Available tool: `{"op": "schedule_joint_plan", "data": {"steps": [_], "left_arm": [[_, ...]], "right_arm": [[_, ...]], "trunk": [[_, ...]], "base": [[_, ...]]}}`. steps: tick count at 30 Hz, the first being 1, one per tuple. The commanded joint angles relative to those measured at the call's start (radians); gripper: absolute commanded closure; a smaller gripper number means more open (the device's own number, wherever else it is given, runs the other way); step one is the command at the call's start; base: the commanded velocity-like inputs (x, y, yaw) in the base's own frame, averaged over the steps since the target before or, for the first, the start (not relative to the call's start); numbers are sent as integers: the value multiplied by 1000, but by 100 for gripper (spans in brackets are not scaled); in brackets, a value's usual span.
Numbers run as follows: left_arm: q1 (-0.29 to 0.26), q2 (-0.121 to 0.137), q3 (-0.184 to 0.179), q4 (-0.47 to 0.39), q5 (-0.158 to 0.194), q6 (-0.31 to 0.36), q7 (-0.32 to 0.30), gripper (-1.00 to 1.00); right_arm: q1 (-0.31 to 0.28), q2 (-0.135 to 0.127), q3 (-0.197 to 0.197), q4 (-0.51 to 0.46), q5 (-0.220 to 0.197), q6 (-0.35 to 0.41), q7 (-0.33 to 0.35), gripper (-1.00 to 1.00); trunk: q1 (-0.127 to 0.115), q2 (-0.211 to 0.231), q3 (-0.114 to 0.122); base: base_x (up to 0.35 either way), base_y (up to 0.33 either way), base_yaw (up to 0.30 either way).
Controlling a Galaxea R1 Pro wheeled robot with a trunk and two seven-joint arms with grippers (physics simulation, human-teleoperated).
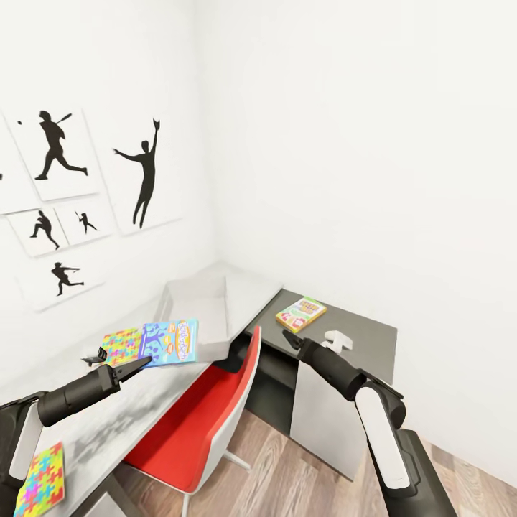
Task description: Put all the toys in the child's room - the three board games (two on the bed and one on the table), the two jigsaw puzzles on the table, and the tennis ball on the table - inside the toy box on the table in the child's room.
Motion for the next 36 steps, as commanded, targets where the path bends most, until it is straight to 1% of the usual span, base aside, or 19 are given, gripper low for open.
{"op": "schedule_joint_plan", "data": {"steps": [1, 6, 13, 19, 23, 29, 36], "left_arm": [[-1, 0, 0, 0, 2, 8, -1, 100], [-1, 0, 0, 0, 2, 8, -1, 100], [-1, 0, 0, 0, 2, 8, -1, 100], [-1, 0, 0, 0, 2, 5, -1, 100], [-1, 0, 0, 0, 2, 4, -1, 100], [-1, -1, 0, 0, 2, 3, -1, 100], [0, 2, 6, -1, 7, 3, -3, 100]], "right_arm": [[-1, 1, -1, -1, 2, 5, 3, -100], [-1, 1, -1, -1, 1, 5, 3, -100], [-1, 1, -1, -1, 2, 5, 3, -100], [-1, 1, -1, -1, 2, 5, 3, -100], [-1, 2, 0, -1, 2, 5, 3, -100], [-1, 1, 0, -1, 1, 6, 3, -100], [-1, 1, 0, -1, 1, 7, 3, -100]], "trunk": [[1, -2, -2], [1, -2, -2], [1, -2, -2], [1, -2, -2], [1, -2, -3], [1, -2, -10], [1, -2, -21]], "base": [[143, 0, 0], [179, 0, 0], [52, 0, 0], [200, 0, 0], [73, 0, 0], [174, 0, 0], [55, 0, 0]]}}
